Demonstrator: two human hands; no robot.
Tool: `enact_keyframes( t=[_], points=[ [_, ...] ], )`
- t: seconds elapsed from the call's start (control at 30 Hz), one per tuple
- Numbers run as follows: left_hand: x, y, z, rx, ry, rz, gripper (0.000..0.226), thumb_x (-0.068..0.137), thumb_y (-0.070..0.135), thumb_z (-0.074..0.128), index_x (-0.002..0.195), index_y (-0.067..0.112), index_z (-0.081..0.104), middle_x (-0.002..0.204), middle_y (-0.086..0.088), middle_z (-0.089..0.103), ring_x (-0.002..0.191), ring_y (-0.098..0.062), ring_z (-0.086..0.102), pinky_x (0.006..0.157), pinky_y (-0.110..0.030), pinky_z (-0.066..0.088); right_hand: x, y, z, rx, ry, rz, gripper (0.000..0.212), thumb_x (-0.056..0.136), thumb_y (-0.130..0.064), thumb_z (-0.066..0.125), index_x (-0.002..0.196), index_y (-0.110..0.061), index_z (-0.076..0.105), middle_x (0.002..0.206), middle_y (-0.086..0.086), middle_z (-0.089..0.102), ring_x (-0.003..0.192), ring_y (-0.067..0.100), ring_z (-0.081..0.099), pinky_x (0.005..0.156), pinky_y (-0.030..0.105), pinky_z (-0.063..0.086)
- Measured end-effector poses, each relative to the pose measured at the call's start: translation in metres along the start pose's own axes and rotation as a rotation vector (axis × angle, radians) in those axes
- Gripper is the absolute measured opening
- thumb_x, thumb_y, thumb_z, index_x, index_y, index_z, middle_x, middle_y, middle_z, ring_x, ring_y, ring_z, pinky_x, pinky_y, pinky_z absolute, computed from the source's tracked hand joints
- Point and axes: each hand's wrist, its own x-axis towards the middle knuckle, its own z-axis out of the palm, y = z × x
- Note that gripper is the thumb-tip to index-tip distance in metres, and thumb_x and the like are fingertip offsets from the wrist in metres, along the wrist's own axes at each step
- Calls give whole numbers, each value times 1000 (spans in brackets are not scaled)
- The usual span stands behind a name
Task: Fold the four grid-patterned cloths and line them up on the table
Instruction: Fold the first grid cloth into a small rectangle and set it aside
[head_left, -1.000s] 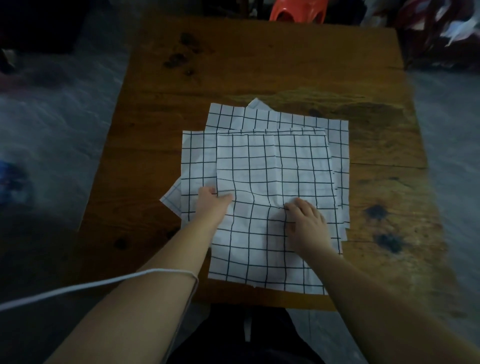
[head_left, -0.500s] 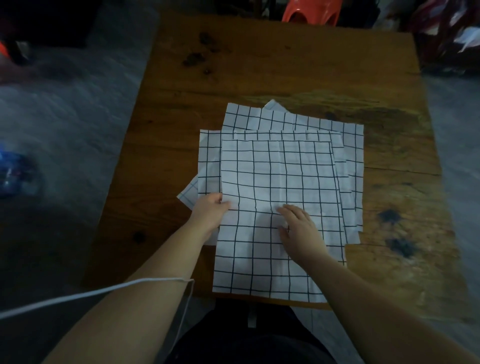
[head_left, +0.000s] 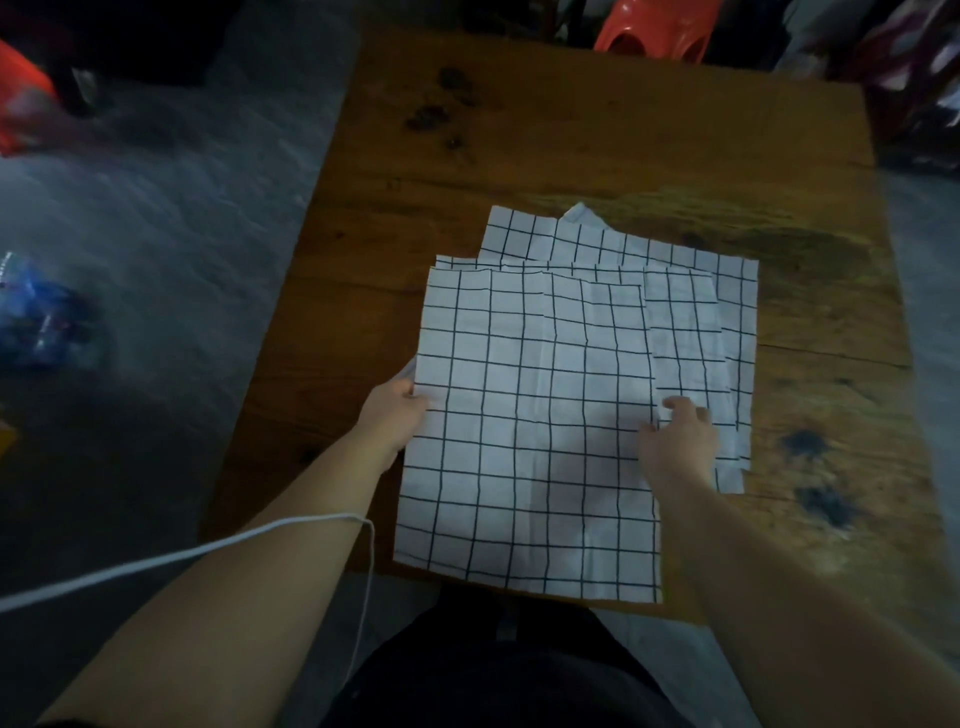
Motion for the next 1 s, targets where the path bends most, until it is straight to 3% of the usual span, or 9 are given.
enact_keyframes(
  t=[0.2, 0.33, 0.43, 0.53, 0.63, 0.73, 0.83, 0.9, 1.0],
  points=[
    [12, -11, 4, 40, 23, -12, 24, 97, 17, 57, 120, 21, 65, 120, -8, 67, 99, -24, 68, 90, -46, 58, 23, 2, 0, 3, -119, 127, 44, 94, -23, 64, 135, -17, 47, 128, 12, 57, 94, 28, 60, 56, 28, 42],
    [6, -2, 0, 391, 193, 141, 35, 98, 18, 61, 131, 17, 48, 107, 1, 59, 84, -11, 57, 66, -25, 46, -9, 7, -16, -181, -85, -190, 42, 98, -22, 59, 138, -21, 48, 138, 3, 48, 122, 24, 51, 94, 44, 52],
    [-22, -9, -1, 774, 322, 489, 40, 95, 19, 64, 131, 20, 47, 120, -1, 56, 107, -16, 58, 83, -27, 50, -58, 39, -19, -309, -267, -623, 34, 97, -23, 57, 131, -28, 56, 134, -10, 50, 127, 10, 45, 107, 29, 38],
    [-46, -47, 2, 960, -17, 899, 35, 97, 24, 60, 131, 23, 54, 132, 4, 53, 127, -13, 46, 111, -35, 41, -93, 76, -8, -455, -413, -841, 40, 95, -35, 59, 135, -29, 56, 140, -11, 49, 134, 12, 42, 112, 26, 27],
    [-56, -90, 6, 1086, -346, 981, 56, 99, 46, 54, 149, 24, 43, 158, 2, 37, 149, -16, 20, 123, -34, 7, -108, 102, 8, -508, -383, -890, 57, 91, -47, 58, 143, -26, 47, 151, -8, 43, 144, 18, 35, 120, 29, 18],
    [-54, -123, 9, 1234, -421, 972, 87, 94, 67, 48, 161, 23, 14, 169, 2, 3, 153, -14, -15, 122, -34, -11, -113, 120, 18, -597, -342, -905, 75, 90, -56, 50, 155, -23, 32, 165, -4, 25, 154, 20, 15, 123, 43, 15],
    [-57, -141, 12, 1358, -429, 1004, 99, 90, 72, 49, 161, 26, -2, 167, 2, -15, 152, -18, -25, 123, -40, -15, -116, 131, 25, -665, -356, -892, 88, 90, -48, 59, 160, -26, 12, 169, -2, 8, 156, 18, -2, 123, 45, 8],
    [-57, -153, 13, 1399, -395, 1011, 101, 90, 62, 58, 160, 27, -4, 167, -1, -13, 153, -22, -21, 124, -44, -10, -118, 133, 28, -656, -349, -882, 91, 87, -38, 68, 160, -28, 14, 168, -2, 11, 156, 18, -1, 124, 44, 8],
    [-59, -168, 12, 1391, -296, 1031, 97, 88, 36, 72, 160, 25, 7, 168, -5, 10, 156, -26, -1, 124, -46, 3, -121, 141, 32, -617, -318, -909, 87, 85, -24, 69, 158, -27, 23, 167, -2, 16, 155, 19, 7, 125, 44, 15]
  ],
)
